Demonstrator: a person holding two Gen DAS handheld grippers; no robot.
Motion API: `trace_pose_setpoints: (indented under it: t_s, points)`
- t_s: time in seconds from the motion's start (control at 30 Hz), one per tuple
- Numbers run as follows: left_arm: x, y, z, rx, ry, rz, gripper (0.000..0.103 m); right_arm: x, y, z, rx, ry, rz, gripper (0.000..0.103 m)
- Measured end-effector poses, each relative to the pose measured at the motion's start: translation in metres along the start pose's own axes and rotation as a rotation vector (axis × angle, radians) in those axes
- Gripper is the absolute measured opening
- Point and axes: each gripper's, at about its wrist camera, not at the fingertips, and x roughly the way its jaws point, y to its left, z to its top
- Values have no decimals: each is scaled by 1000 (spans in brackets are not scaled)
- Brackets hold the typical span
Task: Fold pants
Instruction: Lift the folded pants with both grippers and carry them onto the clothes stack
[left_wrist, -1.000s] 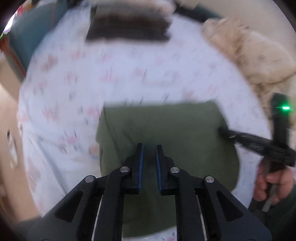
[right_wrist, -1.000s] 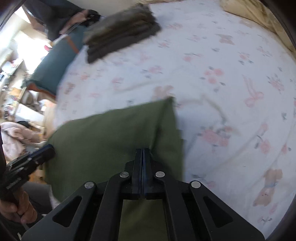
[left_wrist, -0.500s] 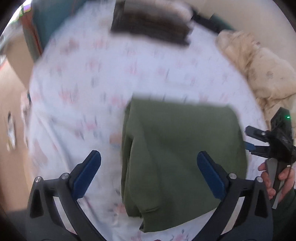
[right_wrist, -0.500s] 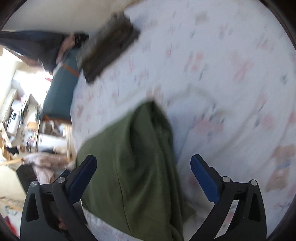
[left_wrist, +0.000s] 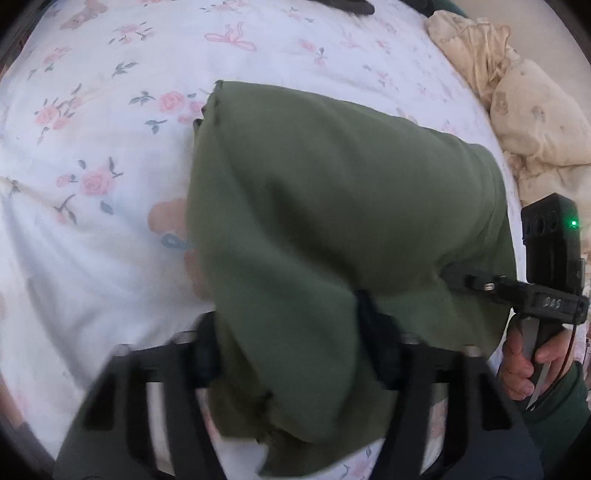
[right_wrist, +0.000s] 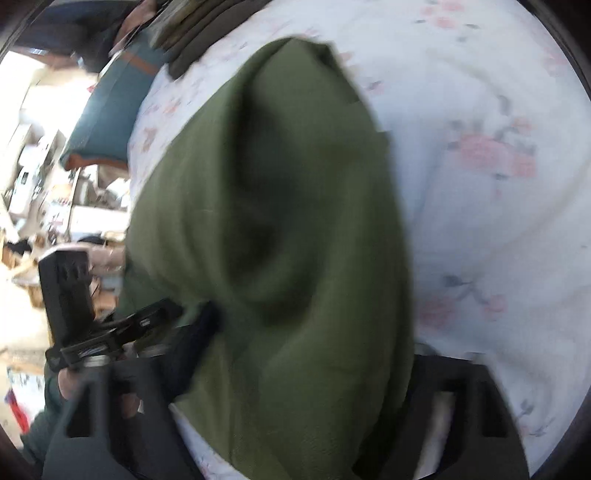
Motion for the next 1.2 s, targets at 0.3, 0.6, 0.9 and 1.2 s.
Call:
trace_pose_setpoints:
  t_s: [0.3, 0.6, 0.9, 1.2]
  points:
    - [-62, -33, 1, 31, -133, -5, 19, -31, 51, -3, -163, -166, -14, 25]
    - [-156, -64, 139, 136, -284, 30, 20, -94, 119, 96, -274, -334, 84, 25]
    - [-153, -46, 375, 187, -452, 135, 21, -91, 168, 352, -355, -403, -40, 27]
    - [-110, 26, 465, 29, -459, 321, 68, -32, 116, 476, -154, -513, -236, 56]
